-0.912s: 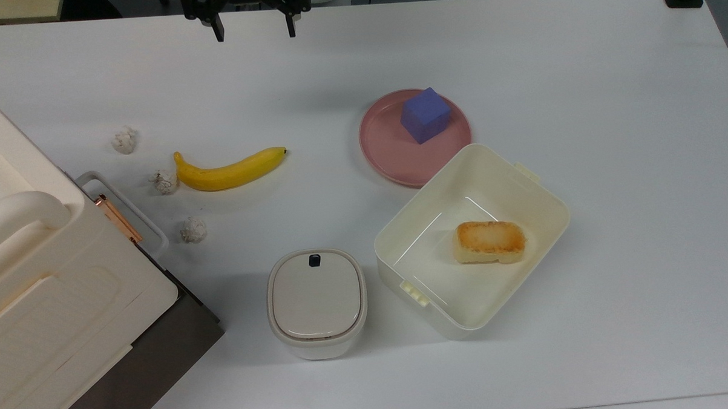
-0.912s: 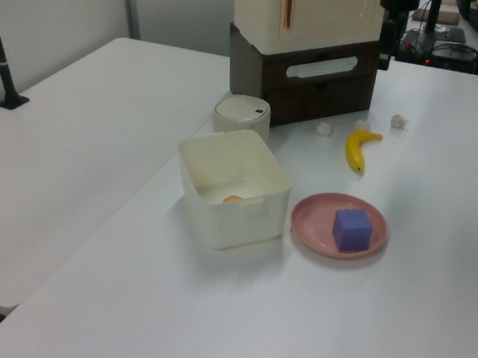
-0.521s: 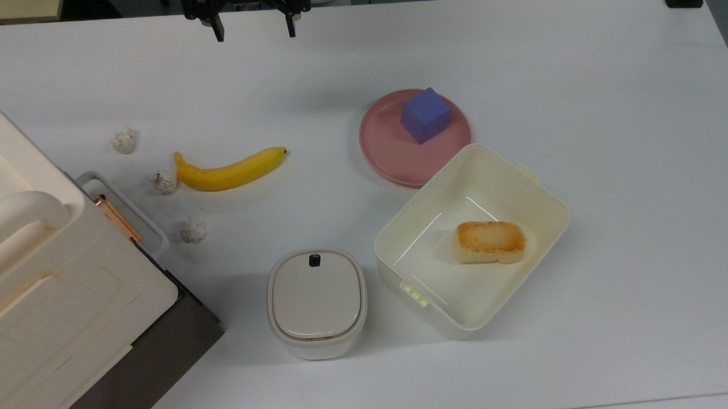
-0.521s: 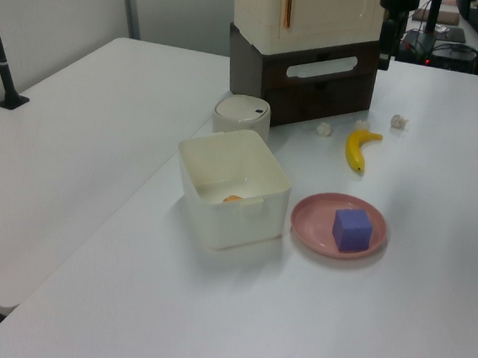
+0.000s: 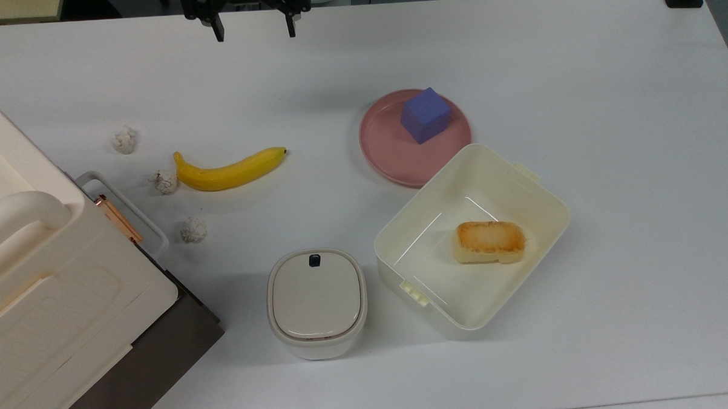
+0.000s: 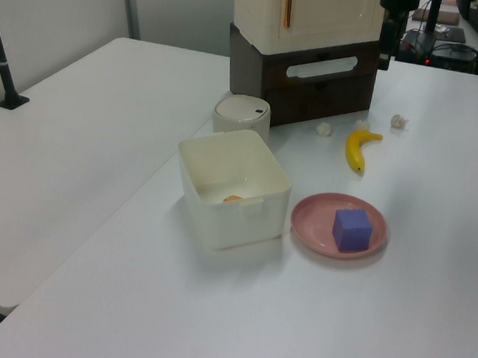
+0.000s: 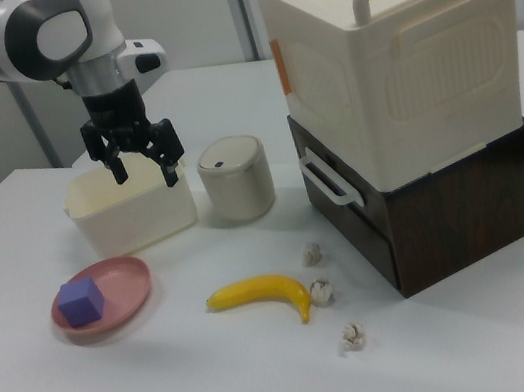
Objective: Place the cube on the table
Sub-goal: 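Move the open gripper over the purple cube on the pink plate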
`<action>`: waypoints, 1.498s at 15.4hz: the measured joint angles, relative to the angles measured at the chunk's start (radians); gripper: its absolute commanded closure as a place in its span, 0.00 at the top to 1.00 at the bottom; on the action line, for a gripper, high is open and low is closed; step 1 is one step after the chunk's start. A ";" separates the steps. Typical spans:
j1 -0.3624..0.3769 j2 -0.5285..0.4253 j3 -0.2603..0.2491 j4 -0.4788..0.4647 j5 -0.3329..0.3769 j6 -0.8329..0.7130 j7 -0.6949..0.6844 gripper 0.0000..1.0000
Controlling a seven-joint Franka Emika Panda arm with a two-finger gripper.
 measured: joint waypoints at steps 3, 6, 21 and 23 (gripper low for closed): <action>0.000 0.000 0.000 0.000 0.000 0.000 -0.004 1.00; 0.004 0.002 0.003 -0.009 0.000 0.000 -0.024 1.00; 0.199 0.007 0.008 -0.149 -0.009 0.004 -0.095 1.00; 0.219 0.008 0.008 -0.161 -0.013 0.005 -0.096 1.00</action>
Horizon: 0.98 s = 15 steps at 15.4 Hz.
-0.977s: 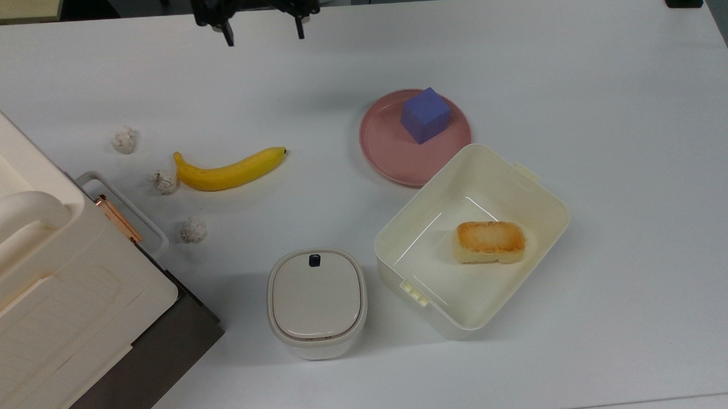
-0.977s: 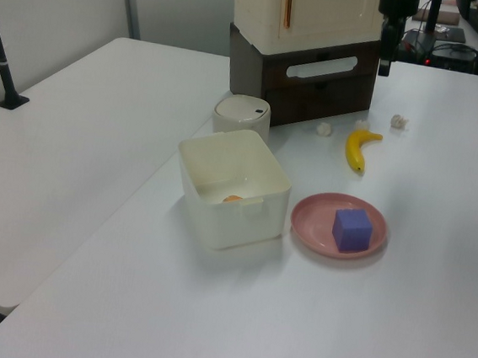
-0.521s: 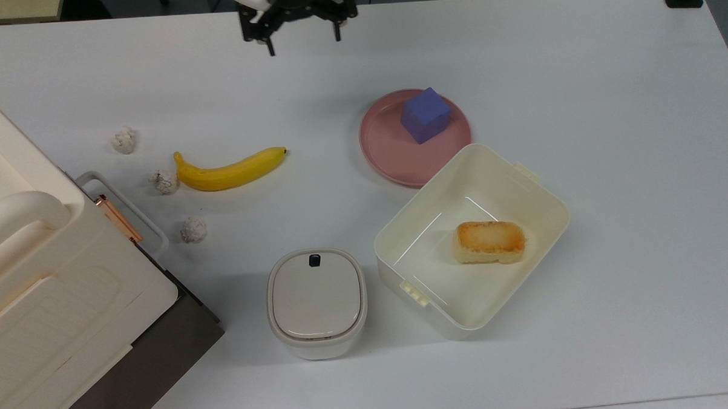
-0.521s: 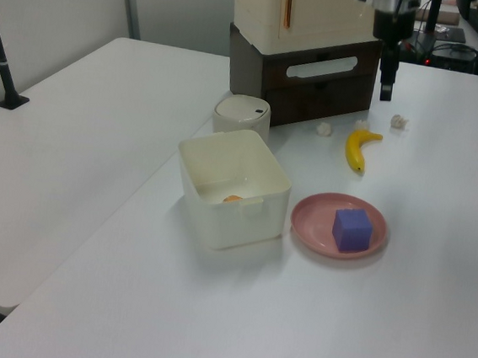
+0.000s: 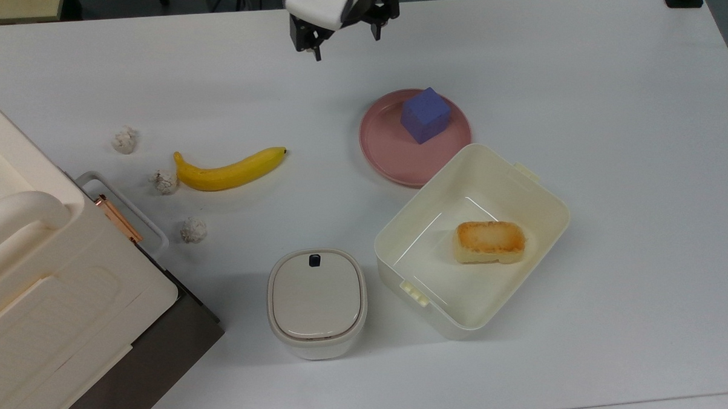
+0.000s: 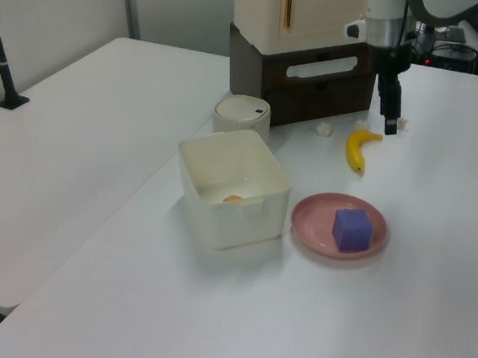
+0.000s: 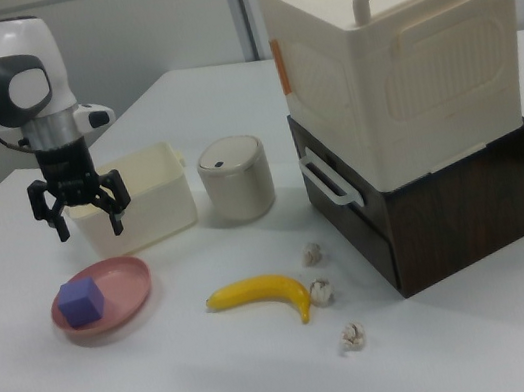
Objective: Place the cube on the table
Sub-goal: 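Move the open gripper over the purple cube on the pink plate, then lower the gripper around the purple cube and close it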
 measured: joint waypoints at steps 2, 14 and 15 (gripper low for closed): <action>0.009 0.002 0.000 -0.010 0.000 0.000 -0.005 1.00; 0.102 0.074 0.000 -0.073 0.000 0.128 -0.006 1.00; 0.115 0.082 0.000 -0.074 0.000 0.128 -0.003 1.00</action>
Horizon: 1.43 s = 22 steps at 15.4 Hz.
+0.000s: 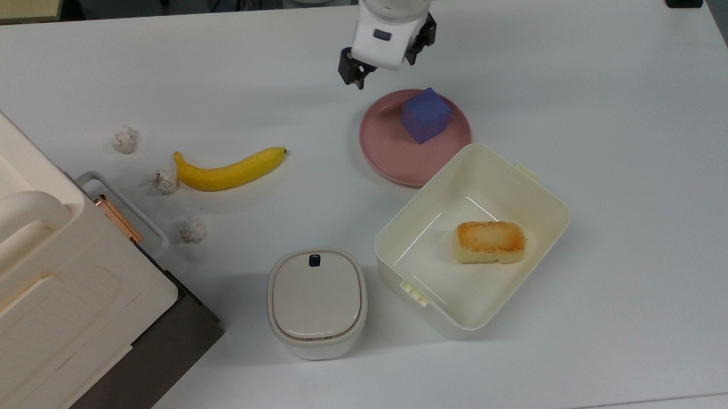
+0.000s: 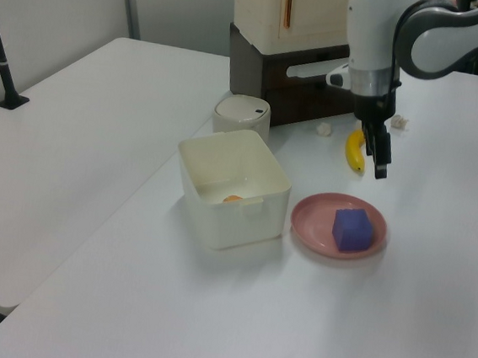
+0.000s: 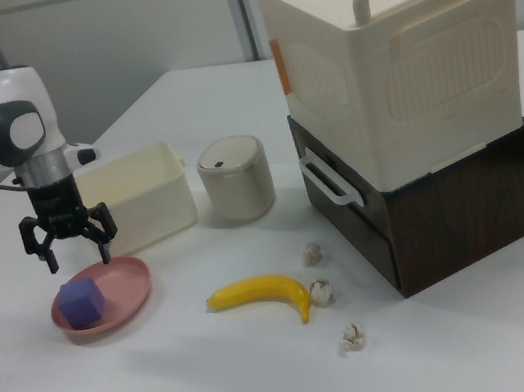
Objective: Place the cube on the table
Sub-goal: 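Lower the gripper around the purple cube and close it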
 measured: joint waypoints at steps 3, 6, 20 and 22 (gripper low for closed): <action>0.055 0.042 -0.001 -0.002 -0.005 0.022 0.044 1.00; 0.095 0.096 -0.001 -0.003 -0.036 0.067 0.109 1.00; 0.119 0.168 0.001 -0.001 -0.065 0.129 0.191 0.79; 0.119 0.170 0.002 -0.001 -0.076 0.130 0.221 0.49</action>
